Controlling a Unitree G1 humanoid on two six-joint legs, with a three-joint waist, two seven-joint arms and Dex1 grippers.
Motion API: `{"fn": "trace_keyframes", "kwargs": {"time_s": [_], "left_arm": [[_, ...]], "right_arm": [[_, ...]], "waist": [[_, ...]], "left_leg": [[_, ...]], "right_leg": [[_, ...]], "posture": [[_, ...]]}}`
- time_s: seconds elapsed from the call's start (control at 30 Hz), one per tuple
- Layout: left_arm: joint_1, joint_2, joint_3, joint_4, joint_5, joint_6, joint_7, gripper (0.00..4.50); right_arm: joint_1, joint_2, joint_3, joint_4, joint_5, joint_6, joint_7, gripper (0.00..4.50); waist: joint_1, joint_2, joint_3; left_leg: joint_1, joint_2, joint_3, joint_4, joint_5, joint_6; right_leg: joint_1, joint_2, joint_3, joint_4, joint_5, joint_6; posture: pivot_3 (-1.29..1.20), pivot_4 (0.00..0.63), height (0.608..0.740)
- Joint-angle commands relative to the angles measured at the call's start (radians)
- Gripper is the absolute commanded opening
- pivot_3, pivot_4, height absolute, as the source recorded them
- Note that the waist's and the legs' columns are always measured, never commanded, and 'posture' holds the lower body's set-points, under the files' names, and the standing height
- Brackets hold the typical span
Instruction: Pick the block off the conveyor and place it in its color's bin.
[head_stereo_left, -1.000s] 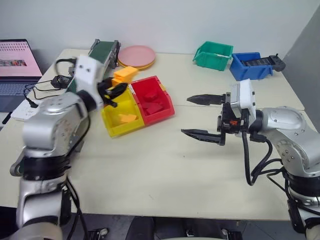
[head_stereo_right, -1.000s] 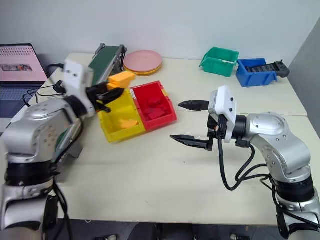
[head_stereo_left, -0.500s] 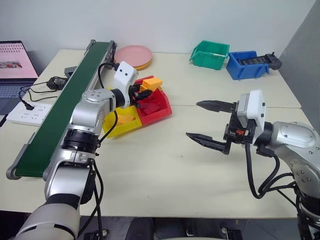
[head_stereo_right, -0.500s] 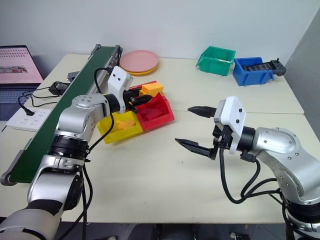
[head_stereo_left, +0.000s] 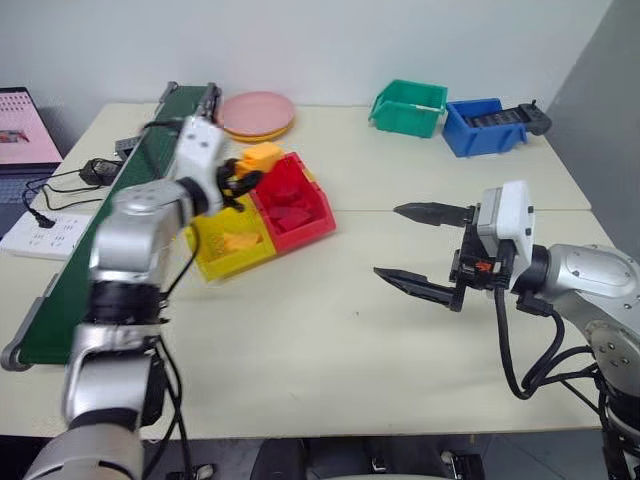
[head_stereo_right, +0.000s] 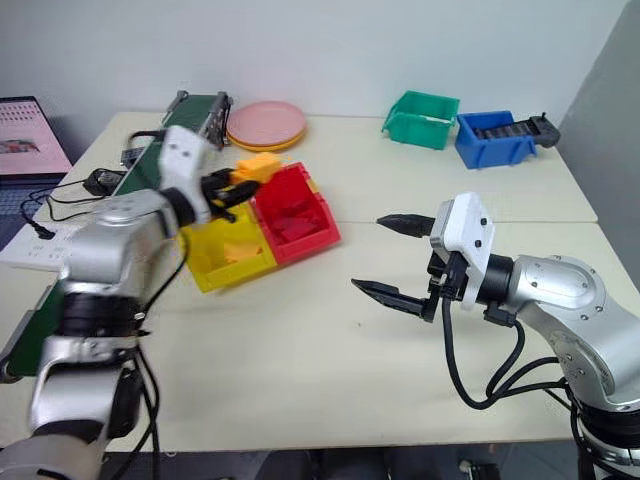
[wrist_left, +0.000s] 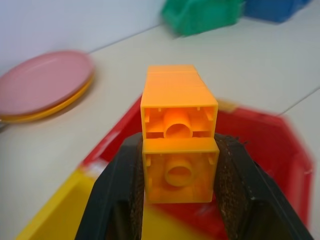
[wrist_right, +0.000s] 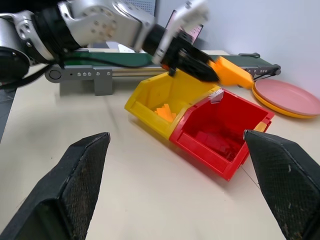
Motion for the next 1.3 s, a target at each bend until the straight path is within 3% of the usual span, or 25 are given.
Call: {"fn": "trace_keyframes", "kwargs": {"time_s": [0.03,0.2,0.6,0.63,0.97,1.2,1.3], "left_arm": [[0.096,0.06,0.094,-0.195,-0.032,0.121,0.027,1.51],[0.196,0.088,0.131,-0.299,-0.044,0.199,0.046,1.51],[0.23,0.067,0.137,-0.329,-0.049,0.219,0.096,1.51],[0.232,0.066,0.139,-0.326,-0.049,0.215,0.097,2.21],[0.216,0.056,0.151,-0.324,-0.083,0.209,0.097,4.07],[0.336,0.105,0.209,-0.476,-0.097,0.185,0.074,4.07],[0.426,0.096,0.301,-0.534,-0.123,0.154,0.064,4.07]], "right_arm": [[-0.03,-0.002,0.009,0.014,0.01,-0.037,0.031,4.5],[-0.066,0.005,0.045,0.067,-0.007,-0.07,0.069,4.5],[-0.117,0.025,0.099,0.136,-0.029,-0.121,0.115,4.5],[-0.119,0.025,0.1,0.138,-0.03,-0.122,0.117,4.5],[-0.139,0.035,0.112,0.163,-0.047,-0.127,0.134,4.5],[-0.137,0.029,0.123,0.195,-0.07,-0.154,0.153,4.5],[-0.118,0.028,0.111,0.228,-0.09,-0.174,0.156,4.5]], "waist": [[0.003,0.0,0.0],[0.014,0.0,0.0],[0.014,0.0,0.0],[0.014,0.0,0.0],[0.014,0.0,0.0],[0.011,0.0,0.0],[0.006,0.0,0.0]], "left_leg": [[0.0,0.0,0.0,0.0,0.0,0.0],[0.002,-0.001,-0.001,0.001,0.0,0.0],[0.002,-0.001,0.0,0.001,0.0,0.0],[0.002,-0.001,0.0,0.001,0.0,0.0],[0.002,-0.001,0.0,0.001,0.0,0.0],[0.002,-0.001,0.0,0.001,0.0,0.0],[0.002,-0.001,0.001,0.0,0.0,0.0]], "right_leg": [[0.0,0.0,0.0,0.0,0.0,0.0],[0.003,-0.001,-0.001,0.0,0.0,0.0],[0.003,0.0,0.0,0.0,0.0,0.0],[0.003,0.0,0.0,0.0,0.0,0.0],[0.003,0.0,0.0,0.0,0.0,0.0],[0.002,-0.001,0.0,0.0,0.0,0.0],[0.002,-0.001,0.001,-0.001,0.0,0.0]], "posture": [[0.0,0.15,0.74],[0.0,0.15,0.74],[0.0,0.15,0.74],[0.0,0.15,0.74],[0.0,0.15,0.74],[0.0,0.15,0.74],[0.0,0.15,0.74]]}}
